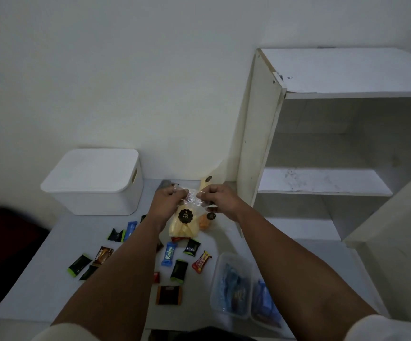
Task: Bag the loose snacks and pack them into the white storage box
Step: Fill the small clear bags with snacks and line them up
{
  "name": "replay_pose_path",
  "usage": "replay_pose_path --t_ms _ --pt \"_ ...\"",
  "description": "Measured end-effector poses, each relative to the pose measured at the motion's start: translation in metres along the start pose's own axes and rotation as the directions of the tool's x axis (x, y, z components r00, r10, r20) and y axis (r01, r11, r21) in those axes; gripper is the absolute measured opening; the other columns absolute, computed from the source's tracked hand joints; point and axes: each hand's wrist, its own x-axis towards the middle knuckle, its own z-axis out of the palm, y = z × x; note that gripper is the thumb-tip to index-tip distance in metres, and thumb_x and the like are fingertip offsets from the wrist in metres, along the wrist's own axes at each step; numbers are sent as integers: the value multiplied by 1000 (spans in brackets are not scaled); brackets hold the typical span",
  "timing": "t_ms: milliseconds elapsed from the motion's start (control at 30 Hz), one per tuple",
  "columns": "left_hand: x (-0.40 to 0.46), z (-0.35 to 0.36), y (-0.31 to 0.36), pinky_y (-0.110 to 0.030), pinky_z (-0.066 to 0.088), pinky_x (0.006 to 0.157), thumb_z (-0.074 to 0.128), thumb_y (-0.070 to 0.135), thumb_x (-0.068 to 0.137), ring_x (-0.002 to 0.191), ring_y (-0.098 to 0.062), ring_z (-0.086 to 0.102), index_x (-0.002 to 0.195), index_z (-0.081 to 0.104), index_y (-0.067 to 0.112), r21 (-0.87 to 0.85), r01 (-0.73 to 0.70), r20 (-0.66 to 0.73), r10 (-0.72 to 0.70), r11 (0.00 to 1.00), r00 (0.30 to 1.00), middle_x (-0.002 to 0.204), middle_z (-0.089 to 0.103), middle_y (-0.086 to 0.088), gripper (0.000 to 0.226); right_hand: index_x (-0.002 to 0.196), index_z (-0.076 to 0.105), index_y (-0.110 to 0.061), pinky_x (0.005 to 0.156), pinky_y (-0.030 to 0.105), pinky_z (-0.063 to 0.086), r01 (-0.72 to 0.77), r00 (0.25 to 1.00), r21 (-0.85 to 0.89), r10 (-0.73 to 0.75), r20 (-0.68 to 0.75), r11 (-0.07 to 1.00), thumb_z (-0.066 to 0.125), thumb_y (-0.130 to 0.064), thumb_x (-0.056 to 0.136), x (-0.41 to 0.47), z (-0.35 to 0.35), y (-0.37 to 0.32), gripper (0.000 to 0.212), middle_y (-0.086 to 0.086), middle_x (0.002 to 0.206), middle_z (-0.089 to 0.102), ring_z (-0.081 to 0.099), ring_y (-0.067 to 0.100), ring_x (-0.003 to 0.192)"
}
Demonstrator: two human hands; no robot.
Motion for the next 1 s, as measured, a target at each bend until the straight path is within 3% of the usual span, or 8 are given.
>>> replay_pose_path --t_ms 167,367,567,733,833,1000 --pt "-3 -16 -12 -38 53 78 78 22 83 80 -27 70 87 78 5 -31 61 12 -60 998 998 88 77 -15 17 89 74 -10 64 28 54 -27 999 16 27 37 999 80 -23 84 -1 22 2 14 1 70 68 66 12 70" --pt "-1 -36 -23 -31 47 70 73 26 89 73 -19 60 80 76 9 99 19 -4 -18 995 1000 81 74 -8 19 84 74 -14 74 33 53 -55 998 56 53 26 997 77 -19 87 -1 37 8 7 0 73 69 66 13 70" --pt "6 -56 -23 -34 52 72 73 29 90 77 -19 66 92 77 7 73 18 23 -19 997 1000 88 77 -10 22 80 73 -17 79 34 53 -40 998 -4 39 -54 999 77 -19 88 4 53 1 9 -3 72 69 65 12 72" --pt "12 -80 -19 -32 56 79 60 24 100 88 -20 70 101 75 11 -32 38 100 -34 999 994 95 78 -10 20 83 76 -16 75 34 53 -37 993 31 41 -115 999 78 -22 86 3 66 -5 7 -2 73 69 66 14 72" --pt "16 -90 -18 -29 57 77 59 25 100 88 -20 72 106 75 10 -5 2 157 -1 1000 988 96 78 -11 22 89 76 -14 76 33 53 -33 989 -11 31 -146 999 81 -30 84 6 88 -11 17 -2 78 71 68 13 76" --pt "15 -110 -21 -27 58 74 58 25 101 85 -20 72 108 74 8 26 -35 203 29 999 979 95 77 -11 25 81 66 -11 60 24 49 47 980 -36 -53 -190 998 73 -16 91 9 125 -12 13 3 71 63 58 13 65"
